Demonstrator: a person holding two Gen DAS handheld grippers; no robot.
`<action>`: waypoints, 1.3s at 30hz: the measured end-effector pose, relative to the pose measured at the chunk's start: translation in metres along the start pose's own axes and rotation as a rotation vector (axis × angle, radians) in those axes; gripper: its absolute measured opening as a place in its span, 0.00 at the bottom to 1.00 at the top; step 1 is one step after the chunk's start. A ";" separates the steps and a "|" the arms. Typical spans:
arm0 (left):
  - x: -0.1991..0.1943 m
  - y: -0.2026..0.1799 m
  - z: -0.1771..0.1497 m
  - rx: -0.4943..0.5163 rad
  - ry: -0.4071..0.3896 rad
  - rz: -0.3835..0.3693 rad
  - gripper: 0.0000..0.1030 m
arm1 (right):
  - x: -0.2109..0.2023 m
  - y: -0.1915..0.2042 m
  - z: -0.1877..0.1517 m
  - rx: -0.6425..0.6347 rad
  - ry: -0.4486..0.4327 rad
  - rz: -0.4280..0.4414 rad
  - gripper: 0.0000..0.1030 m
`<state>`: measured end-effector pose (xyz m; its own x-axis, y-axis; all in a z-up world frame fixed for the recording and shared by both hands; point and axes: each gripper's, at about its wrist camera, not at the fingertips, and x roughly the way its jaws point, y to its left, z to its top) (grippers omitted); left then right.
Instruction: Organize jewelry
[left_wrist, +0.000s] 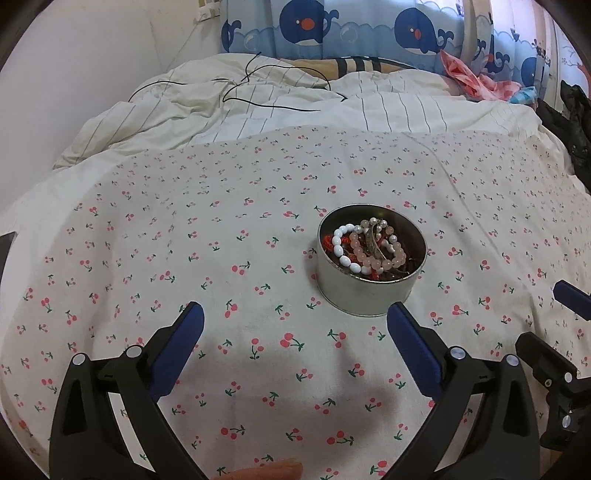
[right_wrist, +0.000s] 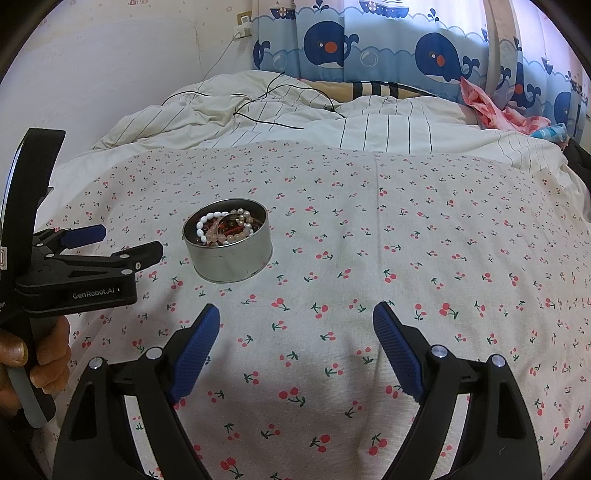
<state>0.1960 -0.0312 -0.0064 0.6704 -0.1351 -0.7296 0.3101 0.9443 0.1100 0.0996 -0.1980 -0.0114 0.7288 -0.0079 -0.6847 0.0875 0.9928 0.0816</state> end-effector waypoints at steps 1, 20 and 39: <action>0.000 0.000 0.000 0.000 0.000 -0.001 0.93 | 0.000 0.000 0.000 0.000 0.000 0.000 0.79; 0.001 0.000 0.000 0.000 0.003 -0.003 0.93 | 0.000 0.000 -0.001 0.000 0.000 0.000 0.79; 0.002 0.000 0.000 0.002 0.005 -0.004 0.93 | 0.000 0.000 0.000 -0.001 0.001 0.000 0.79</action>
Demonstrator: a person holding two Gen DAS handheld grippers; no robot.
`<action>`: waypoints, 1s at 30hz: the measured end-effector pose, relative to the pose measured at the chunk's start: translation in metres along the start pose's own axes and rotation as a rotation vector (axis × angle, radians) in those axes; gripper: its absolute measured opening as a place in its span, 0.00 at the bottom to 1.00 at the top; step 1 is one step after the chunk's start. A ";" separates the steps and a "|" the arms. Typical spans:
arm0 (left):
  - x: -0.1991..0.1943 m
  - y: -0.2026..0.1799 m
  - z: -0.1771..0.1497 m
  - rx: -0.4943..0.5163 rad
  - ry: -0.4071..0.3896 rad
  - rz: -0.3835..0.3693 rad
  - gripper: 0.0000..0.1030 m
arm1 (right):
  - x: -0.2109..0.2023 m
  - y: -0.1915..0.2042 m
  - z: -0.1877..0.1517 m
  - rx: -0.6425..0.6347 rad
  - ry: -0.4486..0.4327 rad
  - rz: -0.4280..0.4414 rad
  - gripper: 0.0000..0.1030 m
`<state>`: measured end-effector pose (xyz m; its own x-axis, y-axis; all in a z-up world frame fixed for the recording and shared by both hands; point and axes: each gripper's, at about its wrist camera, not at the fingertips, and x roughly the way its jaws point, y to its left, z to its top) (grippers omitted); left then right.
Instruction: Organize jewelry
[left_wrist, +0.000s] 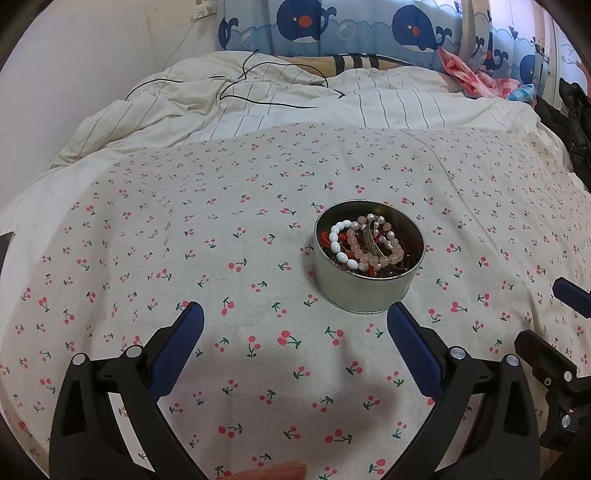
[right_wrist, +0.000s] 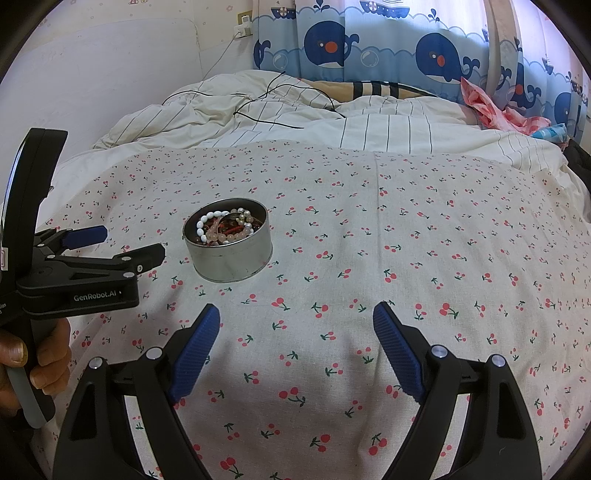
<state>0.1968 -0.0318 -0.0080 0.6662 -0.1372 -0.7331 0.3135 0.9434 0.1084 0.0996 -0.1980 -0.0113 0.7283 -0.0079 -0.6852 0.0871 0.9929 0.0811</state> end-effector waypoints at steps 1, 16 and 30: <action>0.000 0.000 0.000 0.000 0.000 0.000 0.93 | 0.000 0.000 0.000 0.000 0.000 0.000 0.79; 0.001 -0.003 -0.002 0.005 0.003 -0.004 0.93 | 0.000 0.000 -0.001 -0.001 0.002 0.000 0.79; 0.002 -0.005 -0.004 0.004 0.009 -0.017 0.93 | 0.002 0.000 -0.002 -0.002 0.004 0.002 0.79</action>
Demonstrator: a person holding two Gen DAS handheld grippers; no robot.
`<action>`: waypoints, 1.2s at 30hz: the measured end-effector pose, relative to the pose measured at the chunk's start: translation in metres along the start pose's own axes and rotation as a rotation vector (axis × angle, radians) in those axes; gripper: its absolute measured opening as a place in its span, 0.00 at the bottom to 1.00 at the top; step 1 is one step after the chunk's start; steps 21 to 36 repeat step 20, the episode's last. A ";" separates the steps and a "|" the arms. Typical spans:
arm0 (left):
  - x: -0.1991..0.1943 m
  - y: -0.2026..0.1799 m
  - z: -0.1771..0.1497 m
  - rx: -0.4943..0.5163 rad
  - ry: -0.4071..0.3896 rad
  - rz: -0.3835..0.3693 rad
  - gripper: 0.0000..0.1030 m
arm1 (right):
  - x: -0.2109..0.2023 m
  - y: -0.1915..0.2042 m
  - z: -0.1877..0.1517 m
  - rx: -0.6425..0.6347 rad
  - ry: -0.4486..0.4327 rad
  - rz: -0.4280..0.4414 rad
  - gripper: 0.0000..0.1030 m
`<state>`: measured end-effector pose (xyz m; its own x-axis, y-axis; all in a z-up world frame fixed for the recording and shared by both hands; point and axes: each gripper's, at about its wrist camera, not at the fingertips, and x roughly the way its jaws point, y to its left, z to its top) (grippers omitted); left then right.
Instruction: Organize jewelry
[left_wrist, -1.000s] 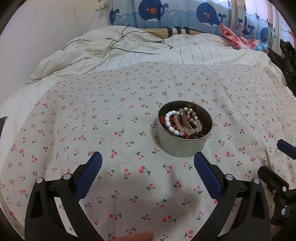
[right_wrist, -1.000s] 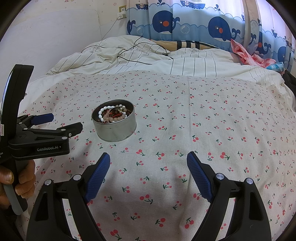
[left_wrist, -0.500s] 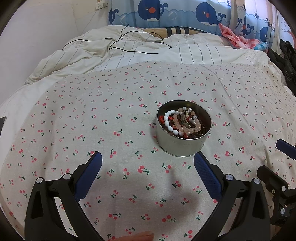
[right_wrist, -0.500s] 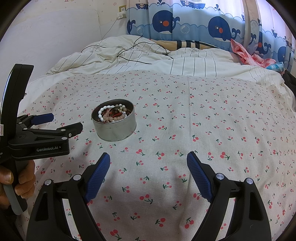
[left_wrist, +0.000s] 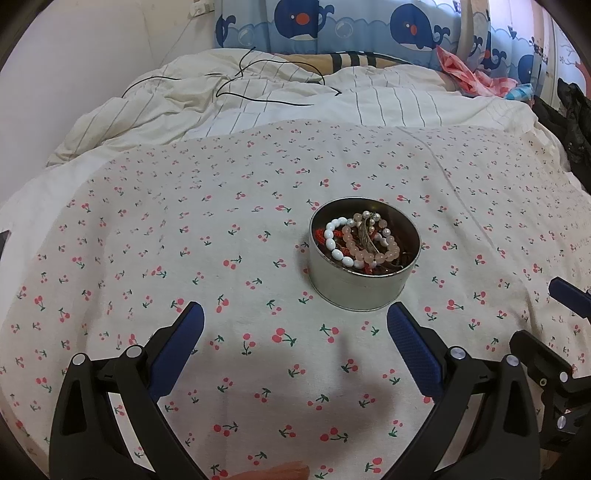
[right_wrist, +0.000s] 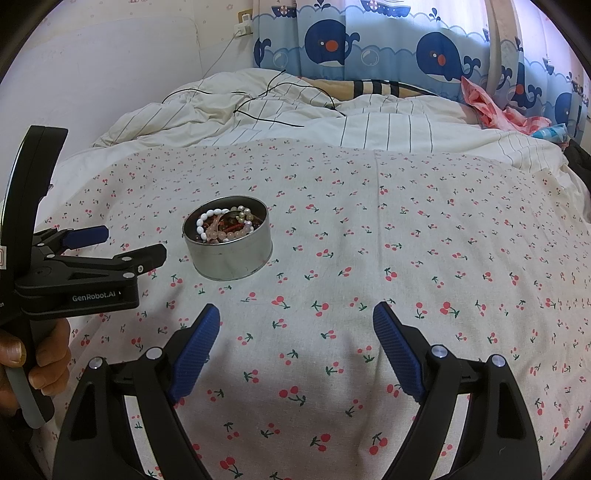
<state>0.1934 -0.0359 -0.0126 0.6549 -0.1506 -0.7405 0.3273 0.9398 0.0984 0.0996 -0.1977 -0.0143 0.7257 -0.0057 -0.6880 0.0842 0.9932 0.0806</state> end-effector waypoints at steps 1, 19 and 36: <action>0.000 0.000 0.000 -0.001 -0.001 0.000 0.93 | 0.000 0.000 0.000 0.000 0.000 0.000 0.79; -0.002 0.004 0.004 0.005 -0.020 0.023 0.93 | 0.000 -0.004 0.000 -0.002 0.000 0.001 0.79; -0.002 0.003 0.004 0.007 -0.017 0.023 0.93 | -0.001 -0.004 0.000 -0.002 0.001 0.001 0.79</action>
